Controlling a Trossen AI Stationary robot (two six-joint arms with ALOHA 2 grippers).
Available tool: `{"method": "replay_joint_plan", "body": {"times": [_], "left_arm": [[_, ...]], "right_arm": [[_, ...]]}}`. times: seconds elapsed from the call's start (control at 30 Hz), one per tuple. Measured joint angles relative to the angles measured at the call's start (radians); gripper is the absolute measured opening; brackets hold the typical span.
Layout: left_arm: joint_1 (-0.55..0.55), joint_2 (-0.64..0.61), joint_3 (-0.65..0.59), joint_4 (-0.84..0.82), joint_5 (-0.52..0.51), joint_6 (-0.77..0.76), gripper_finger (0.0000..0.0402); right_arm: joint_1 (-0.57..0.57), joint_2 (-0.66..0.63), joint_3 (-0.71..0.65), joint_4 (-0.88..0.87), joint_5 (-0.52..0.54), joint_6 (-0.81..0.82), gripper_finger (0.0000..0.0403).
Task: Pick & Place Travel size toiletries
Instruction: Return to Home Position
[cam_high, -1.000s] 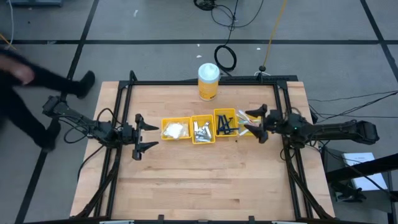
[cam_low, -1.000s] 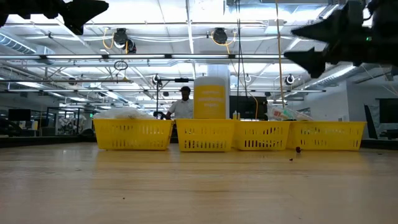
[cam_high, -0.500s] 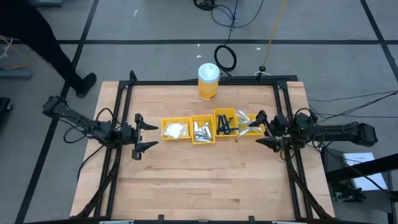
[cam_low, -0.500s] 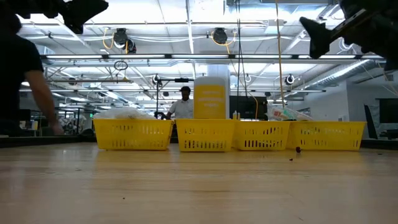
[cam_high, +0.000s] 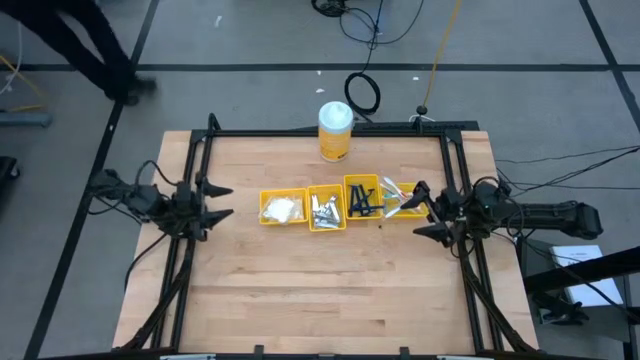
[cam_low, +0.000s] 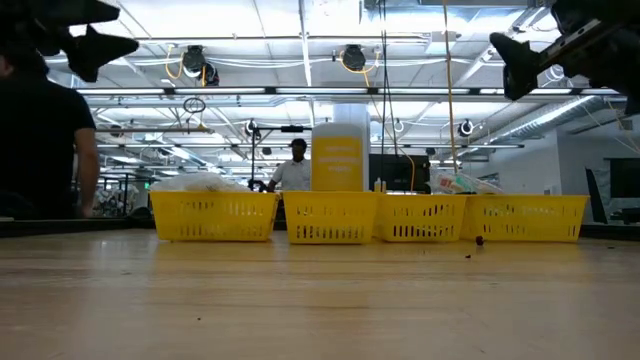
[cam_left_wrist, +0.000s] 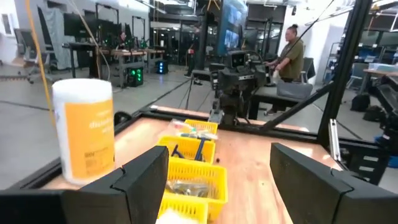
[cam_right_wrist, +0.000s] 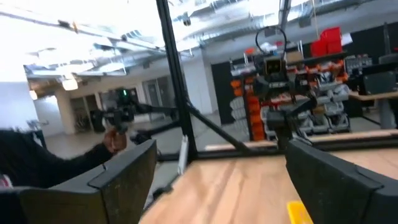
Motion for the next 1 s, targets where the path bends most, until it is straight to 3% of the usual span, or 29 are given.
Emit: {"method": "replay_joint_plan", "body": {"times": [0.17, 0.33, 0.77, 0.9, 1.0], "left_arm": [[0.001, -0.038, -0.002, -0.154, -0.045, -0.071, 0.0273], [0.007, -0.038, -0.024, -0.187, -0.057, -0.096, 0.0273], [0.006, -0.038, -0.192, -0.004, -0.025, -0.07, 0.0273], [0.006, -0.038, -0.195, 0.007, -0.014, -0.072, 0.0273], [0.006, -0.038, -0.195, 0.005, -0.016, -0.072, 0.0273]], "right_arm": [[0.0, -0.037, 0.0, -0.078, 0.003, -0.068, 0.0342], [0.0, -0.09, 0.001, -0.108, 0.002, -0.09, 0.0339], [0.0, -0.122, -0.022, -0.243, 0.063, -0.178, 0.0339], [0.01, -0.123, -0.023, -0.272, 0.17, -0.18, 0.0341], [0.03, -0.163, -0.024, -0.267, 0.19, -0.209, 0.0342]]}}
